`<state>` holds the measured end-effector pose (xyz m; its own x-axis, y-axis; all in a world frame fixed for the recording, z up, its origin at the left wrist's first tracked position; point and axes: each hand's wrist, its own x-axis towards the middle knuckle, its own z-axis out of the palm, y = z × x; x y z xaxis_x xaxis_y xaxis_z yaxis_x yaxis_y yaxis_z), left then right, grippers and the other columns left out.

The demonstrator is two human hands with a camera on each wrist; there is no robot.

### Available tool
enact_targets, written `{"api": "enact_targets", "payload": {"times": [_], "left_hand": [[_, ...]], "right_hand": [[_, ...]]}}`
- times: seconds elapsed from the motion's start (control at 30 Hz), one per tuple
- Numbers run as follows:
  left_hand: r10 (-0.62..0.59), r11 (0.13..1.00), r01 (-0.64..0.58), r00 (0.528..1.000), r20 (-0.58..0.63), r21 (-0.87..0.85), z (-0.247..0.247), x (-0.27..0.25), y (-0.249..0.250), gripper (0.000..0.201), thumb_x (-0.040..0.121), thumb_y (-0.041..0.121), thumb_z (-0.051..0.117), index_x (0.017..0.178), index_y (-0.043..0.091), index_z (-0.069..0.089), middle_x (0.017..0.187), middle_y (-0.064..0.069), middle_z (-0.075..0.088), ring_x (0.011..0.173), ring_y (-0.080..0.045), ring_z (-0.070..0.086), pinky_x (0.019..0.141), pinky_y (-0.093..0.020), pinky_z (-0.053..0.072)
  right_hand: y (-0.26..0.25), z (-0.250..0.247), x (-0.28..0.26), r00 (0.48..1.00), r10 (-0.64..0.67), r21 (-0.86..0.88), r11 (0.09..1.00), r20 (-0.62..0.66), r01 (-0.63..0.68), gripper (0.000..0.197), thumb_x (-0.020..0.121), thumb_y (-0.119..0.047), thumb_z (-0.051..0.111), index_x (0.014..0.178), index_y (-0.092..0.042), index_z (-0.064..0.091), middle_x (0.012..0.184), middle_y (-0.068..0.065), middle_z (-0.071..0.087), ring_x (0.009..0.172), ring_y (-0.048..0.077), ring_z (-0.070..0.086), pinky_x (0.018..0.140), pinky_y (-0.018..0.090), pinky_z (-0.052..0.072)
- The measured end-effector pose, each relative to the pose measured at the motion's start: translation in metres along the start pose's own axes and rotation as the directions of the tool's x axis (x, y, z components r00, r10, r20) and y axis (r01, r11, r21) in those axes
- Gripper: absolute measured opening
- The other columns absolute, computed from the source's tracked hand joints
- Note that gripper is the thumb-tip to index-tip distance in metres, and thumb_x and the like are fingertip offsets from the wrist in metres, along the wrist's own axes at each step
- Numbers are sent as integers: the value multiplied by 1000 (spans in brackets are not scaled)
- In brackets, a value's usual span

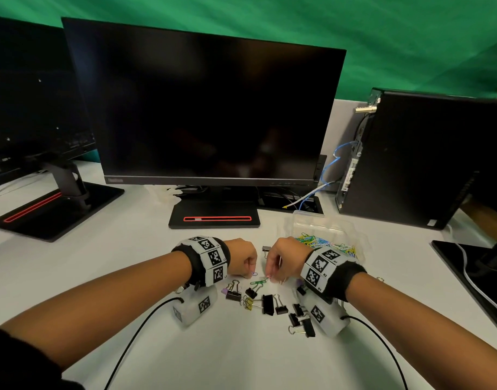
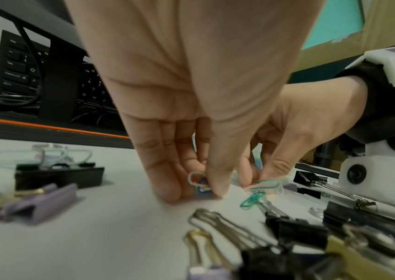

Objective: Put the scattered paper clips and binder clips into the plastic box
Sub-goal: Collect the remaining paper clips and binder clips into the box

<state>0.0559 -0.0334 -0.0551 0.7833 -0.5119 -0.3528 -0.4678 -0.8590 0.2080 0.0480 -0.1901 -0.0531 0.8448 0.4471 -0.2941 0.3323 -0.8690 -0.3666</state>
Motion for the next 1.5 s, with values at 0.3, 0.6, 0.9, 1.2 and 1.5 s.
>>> {"api": "enact_targets", "payload": {"times": [0.3,0.6,0.9,1.2,1.5], "left_hand": [[2,993,-10,998,-69,-116,1,-2,-2,20,87,21,62,103,10,66,101,-6,67,82,-11,52,62,-14,38],[23,998,-27,998,-63,-58,3,-4,16,26,87,20,63,110,9,64,95,-8,61,85,-13,50,80,-25,42],[41,999,-42,998,-55,-24,3,-6,18,20,90,15,51,103,13,66,111,-7,65,102,-24,60,86,-28,47],[30,999,-31,998,-61,-20,5,1,21,23,83,24,68,101,9,66,95,-8,60,83,-14,48,77,-28,42],[50,998,-52,996,-67,-28,5,8,19,18,83,16,67,98,7,71,104,-10,70,81,-12,52,78,-26,46]], "right_hand": [[0,1,-1,998,9,-102,995,-56,-15,15,79,-11,68,92,-9,75,95,8,74,76,14,62,60,13,42],[12,-18,-11,987,23,-108,993,-159,-41,14,80,-16,69,91,-8,75,97,5,73,84,13,63,73,17,41],[53,-53,-15,897,232,-18,966,-376,-257,12,80,-14,70,88,-8,75,95,7,73,85,17,63,74,20,44],[59,-42,-18,914,197,-7,977,-354,-213,19,84,-6,61,94,-14,74,101,1,71,92,14,61,78,17,42],[27,-10,-39,994,-101,-142,984,44,106,17,73,-17,75,90,-20,75,77,-11,64,57,-9,52,59,1,38]]}}
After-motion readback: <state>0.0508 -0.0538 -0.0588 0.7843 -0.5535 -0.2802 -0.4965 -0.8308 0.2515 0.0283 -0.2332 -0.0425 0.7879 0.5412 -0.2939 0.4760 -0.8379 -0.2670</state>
